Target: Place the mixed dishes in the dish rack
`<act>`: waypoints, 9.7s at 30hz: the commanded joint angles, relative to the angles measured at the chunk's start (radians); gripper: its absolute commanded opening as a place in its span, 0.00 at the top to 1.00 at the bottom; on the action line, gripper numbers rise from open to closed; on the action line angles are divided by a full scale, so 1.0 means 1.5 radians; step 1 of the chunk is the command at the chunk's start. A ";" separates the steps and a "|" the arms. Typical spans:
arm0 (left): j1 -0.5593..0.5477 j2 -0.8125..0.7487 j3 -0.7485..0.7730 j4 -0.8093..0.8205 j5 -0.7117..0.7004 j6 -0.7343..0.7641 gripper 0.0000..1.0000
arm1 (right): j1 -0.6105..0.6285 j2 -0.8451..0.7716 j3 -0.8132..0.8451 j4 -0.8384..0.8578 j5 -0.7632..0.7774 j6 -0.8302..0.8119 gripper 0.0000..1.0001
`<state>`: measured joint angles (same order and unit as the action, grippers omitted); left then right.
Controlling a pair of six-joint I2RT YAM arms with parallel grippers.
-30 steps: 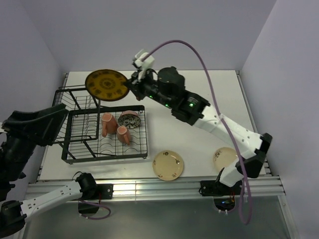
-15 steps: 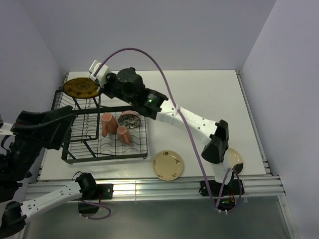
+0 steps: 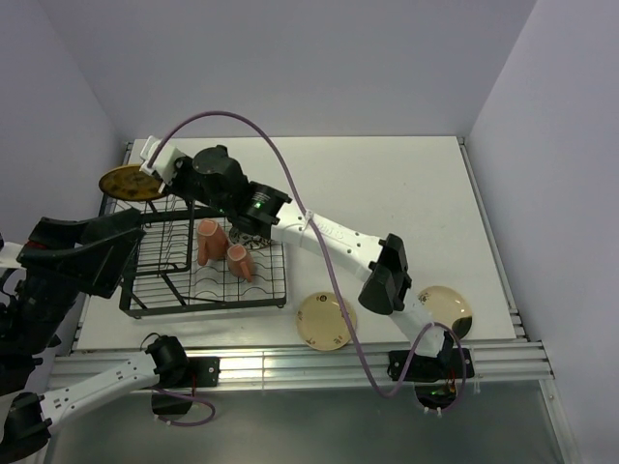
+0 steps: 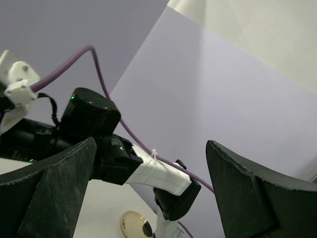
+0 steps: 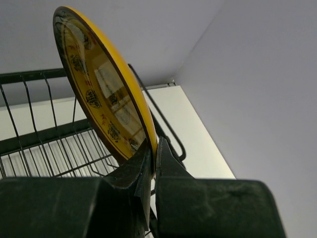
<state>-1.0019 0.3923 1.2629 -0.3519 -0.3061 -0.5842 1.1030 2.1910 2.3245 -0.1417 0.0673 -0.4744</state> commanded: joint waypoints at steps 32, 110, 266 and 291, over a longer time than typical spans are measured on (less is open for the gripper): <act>0.000 -0.004 0.033 -0.025 -0.005 -0.034 0.01 | 0.012 0.092 0.074 0.072 0.120 0.078 1.00; -0.001 -0.012 0.029 -0.048 -0.011 -0.026 0.01 | -0.041 -0.016 -0.201 0.160 0.057 0.135 0.90; -0.001 -0.098 -0.145 0.263 -0.232 0.134 0.01 | 0.097 -0.251 -0.332 0.267 0.089 -0.053 1.00; -0.001 -0.135 -0.138 0.237 -0.251 0.105 0.01 | 0.124 -0.083 -0.173 0.213 0.175 -0.027 1.00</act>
<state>-1.0019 0.2073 1.0462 0.0029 -0.6701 -0.4160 1.2720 2.0666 1.9976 0.1253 0.2729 -0.5369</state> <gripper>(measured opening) 0.992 0.029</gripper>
